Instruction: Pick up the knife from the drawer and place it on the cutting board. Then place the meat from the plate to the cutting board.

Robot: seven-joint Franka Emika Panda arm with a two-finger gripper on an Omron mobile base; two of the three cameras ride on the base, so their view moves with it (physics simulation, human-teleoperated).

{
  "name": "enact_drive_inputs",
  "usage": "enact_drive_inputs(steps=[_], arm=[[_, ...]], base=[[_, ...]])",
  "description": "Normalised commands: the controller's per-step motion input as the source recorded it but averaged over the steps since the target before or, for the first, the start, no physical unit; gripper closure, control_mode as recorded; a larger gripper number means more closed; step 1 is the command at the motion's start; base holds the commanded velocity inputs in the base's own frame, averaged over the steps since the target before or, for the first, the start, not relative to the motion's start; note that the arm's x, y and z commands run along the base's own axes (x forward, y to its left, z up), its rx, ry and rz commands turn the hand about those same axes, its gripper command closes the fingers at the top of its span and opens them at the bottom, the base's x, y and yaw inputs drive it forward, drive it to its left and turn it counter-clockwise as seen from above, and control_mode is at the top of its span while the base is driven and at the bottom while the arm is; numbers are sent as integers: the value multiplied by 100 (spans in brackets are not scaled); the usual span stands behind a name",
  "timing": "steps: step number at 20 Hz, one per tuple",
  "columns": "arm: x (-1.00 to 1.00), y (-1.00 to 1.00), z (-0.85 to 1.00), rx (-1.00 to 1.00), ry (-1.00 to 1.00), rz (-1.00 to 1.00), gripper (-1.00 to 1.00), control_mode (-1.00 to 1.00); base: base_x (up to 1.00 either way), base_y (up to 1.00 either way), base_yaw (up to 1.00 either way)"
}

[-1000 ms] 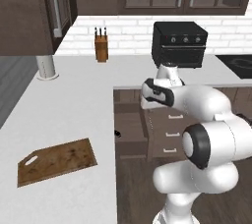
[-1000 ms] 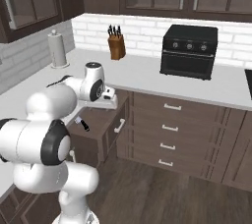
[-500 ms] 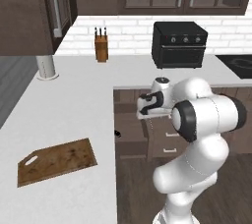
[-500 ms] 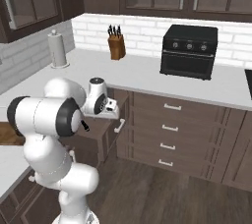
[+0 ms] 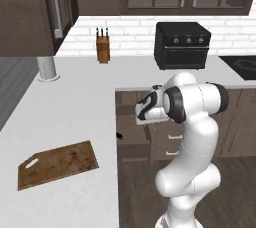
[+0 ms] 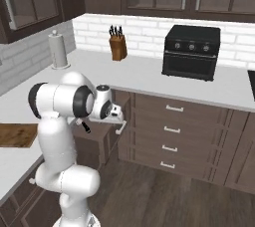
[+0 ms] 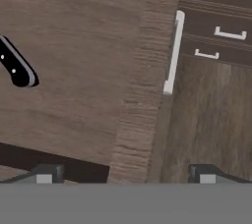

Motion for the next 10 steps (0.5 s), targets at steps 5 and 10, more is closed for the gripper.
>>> enact_drive_inputs(steps=[5, 10], arm=[[46, 0, -59, -3, 7, 0, -100, -100], [30, 0, -42, -4, 7, 0, -100, -100]], base=[[0, 0, 0], [0, 0, 0]])
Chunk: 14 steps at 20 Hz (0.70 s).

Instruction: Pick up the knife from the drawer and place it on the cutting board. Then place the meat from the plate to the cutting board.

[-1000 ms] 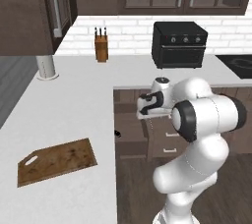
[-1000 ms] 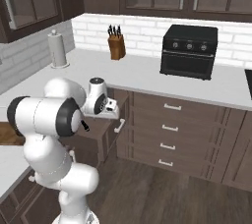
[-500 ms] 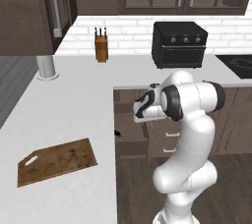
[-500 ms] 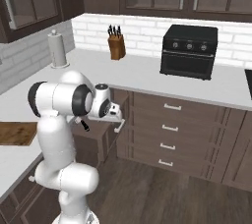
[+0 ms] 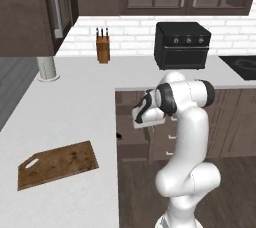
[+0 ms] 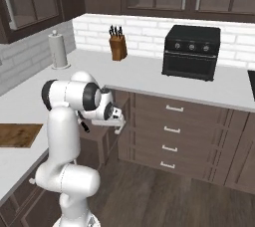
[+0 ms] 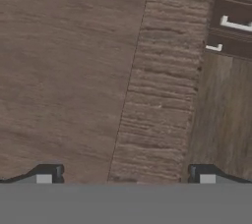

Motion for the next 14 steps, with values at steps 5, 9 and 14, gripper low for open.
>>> enact_drive_inputs(steps=[5, 9, 14], arm=[[1, -39, -2, 0, 2, 0, -100, -100], [-1, -100, 0, 0, 0, 0, -100, -100], [-5, -100, 0, 0, 0, -2, -100, -100]], base=[[0, 0, 0], [0, 0, 0], [0, 0, 0]])
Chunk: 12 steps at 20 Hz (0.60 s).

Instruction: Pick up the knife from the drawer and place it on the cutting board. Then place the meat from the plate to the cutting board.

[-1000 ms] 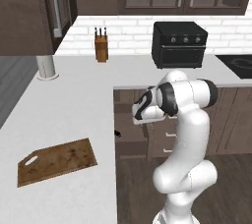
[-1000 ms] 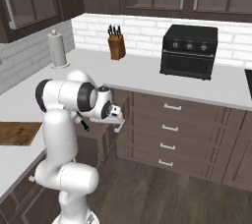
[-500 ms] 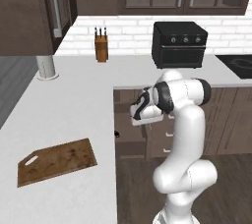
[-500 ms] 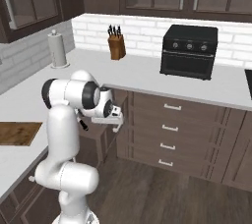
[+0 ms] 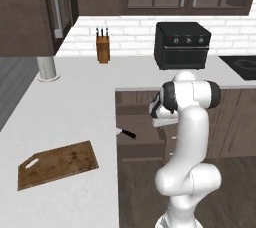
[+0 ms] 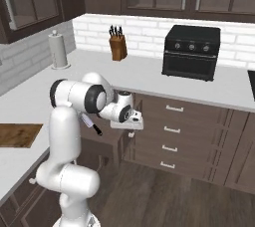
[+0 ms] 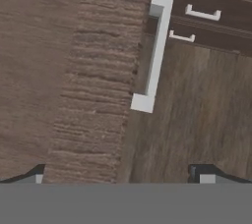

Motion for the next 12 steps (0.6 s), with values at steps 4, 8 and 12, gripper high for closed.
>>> enact_drive_inputs(steps=[4, 8, 12], arm=[[-14, -100, 0, 0, 0, -1, -100, -100], [-25, -100, 6, 0, 0, -4, -100, -100], [-39, -100, 33, 0, 0, -8, -100, -100]], base=[[0, 0, 0], [0, 0, 0], [0, 0, 0]])
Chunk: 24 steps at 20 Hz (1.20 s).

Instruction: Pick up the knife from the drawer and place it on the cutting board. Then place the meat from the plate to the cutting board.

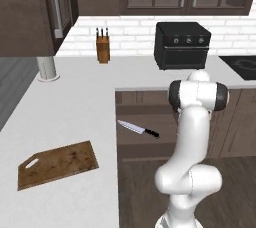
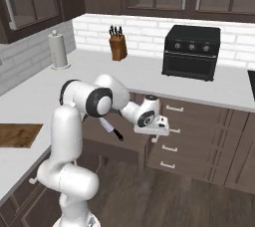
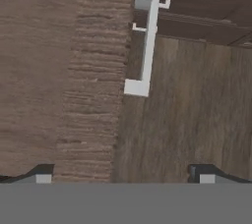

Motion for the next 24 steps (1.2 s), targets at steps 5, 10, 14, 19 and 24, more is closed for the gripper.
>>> enact_drive_inputs(steps=[5, 10, 14, 19, 24], arm=[[-36, -73, 97, 14, -7, -7, -100, -100], [-27, 37, 100, 1, -39, 15, -100, -100], [-17, 99, 84, -3, -15, 35, -100, -100], [0, 100, 29, -15, 0, 30, -100, -100], [0, 100, -5, -19, 12, 21, -100, -100]], base=[[0, 0, 0], [0, 0, 0], [0, 0, 0], [0, 0, 0], [0, 0, 0]])
